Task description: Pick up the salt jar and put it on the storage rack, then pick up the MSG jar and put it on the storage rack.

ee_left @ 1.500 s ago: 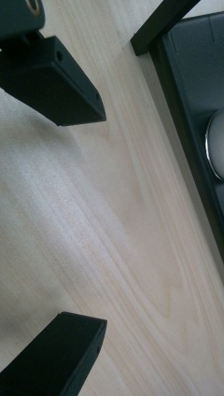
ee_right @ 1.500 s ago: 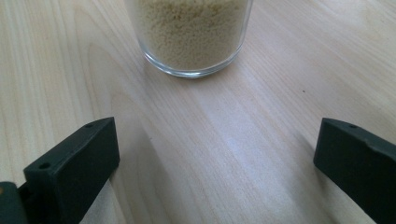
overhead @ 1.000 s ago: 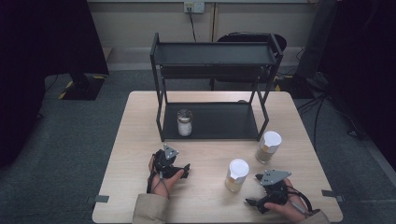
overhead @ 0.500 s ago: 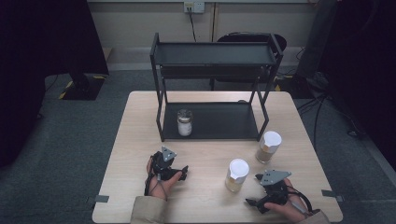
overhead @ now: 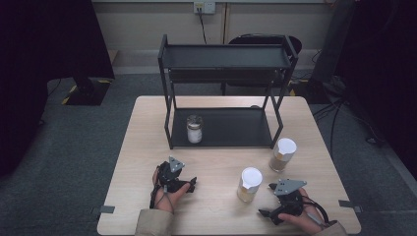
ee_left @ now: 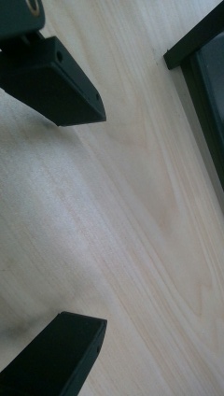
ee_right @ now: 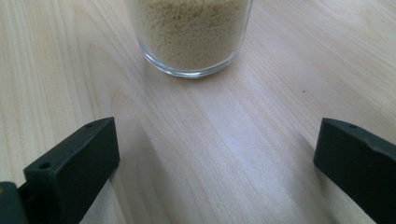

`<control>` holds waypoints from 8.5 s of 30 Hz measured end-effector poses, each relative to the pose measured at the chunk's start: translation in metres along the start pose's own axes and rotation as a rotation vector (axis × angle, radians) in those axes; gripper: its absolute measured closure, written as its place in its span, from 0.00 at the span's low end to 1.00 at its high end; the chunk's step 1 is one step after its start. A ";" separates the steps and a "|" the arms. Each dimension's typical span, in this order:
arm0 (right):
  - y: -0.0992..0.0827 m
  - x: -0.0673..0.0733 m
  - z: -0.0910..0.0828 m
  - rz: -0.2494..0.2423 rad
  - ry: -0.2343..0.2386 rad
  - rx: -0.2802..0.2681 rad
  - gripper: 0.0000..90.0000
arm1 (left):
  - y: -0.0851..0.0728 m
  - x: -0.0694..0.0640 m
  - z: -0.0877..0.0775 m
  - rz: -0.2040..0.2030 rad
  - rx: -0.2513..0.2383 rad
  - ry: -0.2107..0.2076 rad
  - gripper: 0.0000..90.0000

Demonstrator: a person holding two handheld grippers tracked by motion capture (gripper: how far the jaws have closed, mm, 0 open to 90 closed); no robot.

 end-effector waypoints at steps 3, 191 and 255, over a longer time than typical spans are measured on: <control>0.000 0.000 0.000 0.000 0.000 0.000 0.00 | -0.001 0.000 -0.001 0.001 0.002 0.003 0.03; 0.044 0.016 0.015 0.143 0.004 -0.235 0.33 | 0.000 -0.004 0.003 -0.018 0.037 0.009 0.00; 0.105 -0.015 0.031 0.190 -0.080 -0.245 0.34 | 0.000 -0.004 0.003 -0.017 0.037 0.008 0.00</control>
Point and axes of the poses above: each handheld gripper's, and its own axes: z roughly forward along the jaws, y roughly out of its top, x roughly to its left, the point moved 8 cm from there along z, roughly forward along the jaws, and after that the axes turned 11 degrees about -y, right-handed, at the moved point
